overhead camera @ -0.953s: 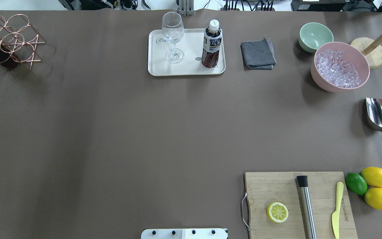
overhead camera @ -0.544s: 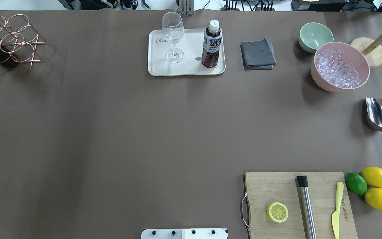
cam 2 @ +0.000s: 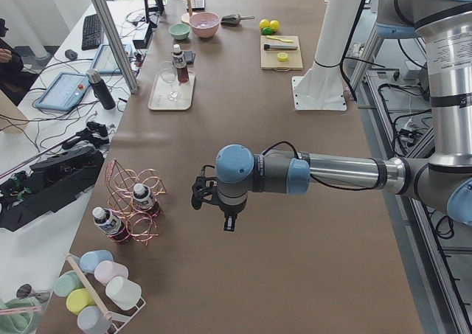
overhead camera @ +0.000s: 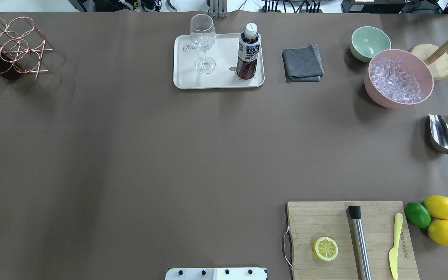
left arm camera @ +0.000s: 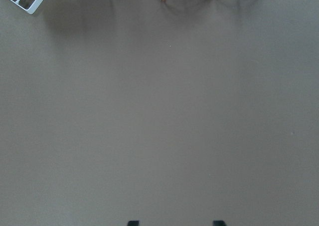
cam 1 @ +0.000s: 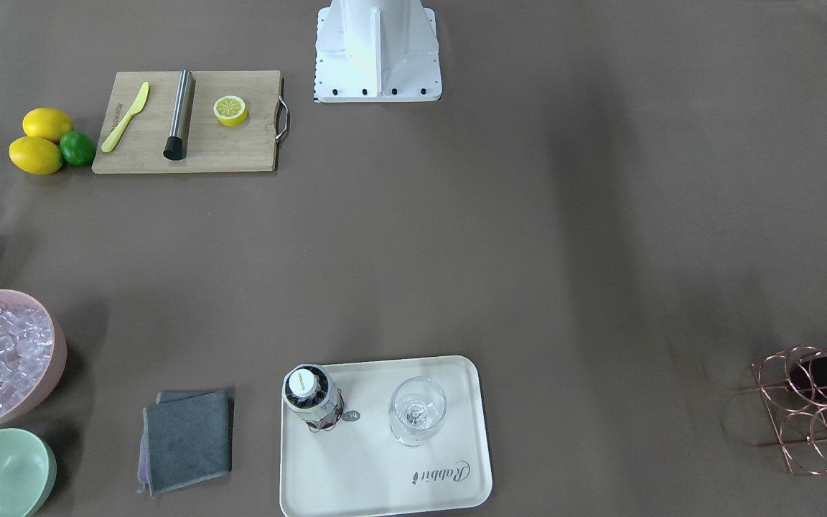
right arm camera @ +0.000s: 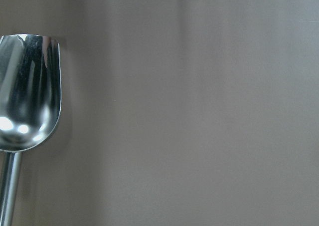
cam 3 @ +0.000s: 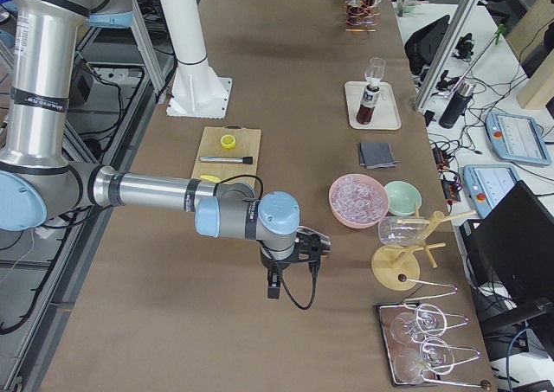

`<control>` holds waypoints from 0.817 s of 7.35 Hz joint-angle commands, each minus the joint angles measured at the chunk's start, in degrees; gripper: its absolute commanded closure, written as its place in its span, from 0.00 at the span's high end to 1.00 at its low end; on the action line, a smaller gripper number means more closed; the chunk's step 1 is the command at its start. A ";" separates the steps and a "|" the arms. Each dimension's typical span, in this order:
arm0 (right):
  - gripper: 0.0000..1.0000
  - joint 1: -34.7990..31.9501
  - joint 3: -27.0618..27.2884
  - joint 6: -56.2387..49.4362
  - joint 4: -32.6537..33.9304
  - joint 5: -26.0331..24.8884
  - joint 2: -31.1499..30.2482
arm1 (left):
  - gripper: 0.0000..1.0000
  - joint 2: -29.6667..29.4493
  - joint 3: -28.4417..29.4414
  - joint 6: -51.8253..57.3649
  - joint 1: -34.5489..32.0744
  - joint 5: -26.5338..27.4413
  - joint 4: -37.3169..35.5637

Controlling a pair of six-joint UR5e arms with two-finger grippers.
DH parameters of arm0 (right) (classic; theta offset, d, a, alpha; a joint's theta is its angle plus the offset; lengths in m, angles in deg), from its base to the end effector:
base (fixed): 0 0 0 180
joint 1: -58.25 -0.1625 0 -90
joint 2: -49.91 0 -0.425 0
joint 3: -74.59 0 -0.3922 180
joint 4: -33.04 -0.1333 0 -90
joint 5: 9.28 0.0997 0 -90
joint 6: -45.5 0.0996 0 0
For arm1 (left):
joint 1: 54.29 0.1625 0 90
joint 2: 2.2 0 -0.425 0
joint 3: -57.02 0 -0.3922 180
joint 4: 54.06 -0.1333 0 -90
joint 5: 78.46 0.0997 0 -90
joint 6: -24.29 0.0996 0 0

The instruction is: Take tea from basket to plate

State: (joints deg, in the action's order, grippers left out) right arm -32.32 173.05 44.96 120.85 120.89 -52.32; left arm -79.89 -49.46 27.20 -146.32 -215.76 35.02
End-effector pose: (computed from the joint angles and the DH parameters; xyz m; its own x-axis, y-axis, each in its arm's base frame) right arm 0.0730 -0.3982 0.6825 0.7640 0.0160 0.6450 -0.0027 0.9998 -0.0215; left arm -0.0744 -0.4015 0.6110 0.6801 0.0682 -0.7299 0.0008 0.9956 0.0939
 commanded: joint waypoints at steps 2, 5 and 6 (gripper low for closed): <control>1.00 -0.22 0.06 0.02 0.08 -0.08 0.01 | 0.97 0.26 0.22 -0.09 0.01 -0.07 -0.22; 1.00 -0.22 0.07 0.02 0.00 -0.08 0.01 | 0.97 0.00 0.39 -0.62 -0.08 -0.50 -2.05; 1.00 -0.22 0.07 0.02 0.00 -0.08 0.01 | 0.97 -0.35 0.22 -0.53 -0.08 -0.50 -4.77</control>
State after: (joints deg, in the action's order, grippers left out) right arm -32.54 173.11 44.97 120.86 120.80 -52.30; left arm -79.78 -49.11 26.68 -146.35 -216.08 33.63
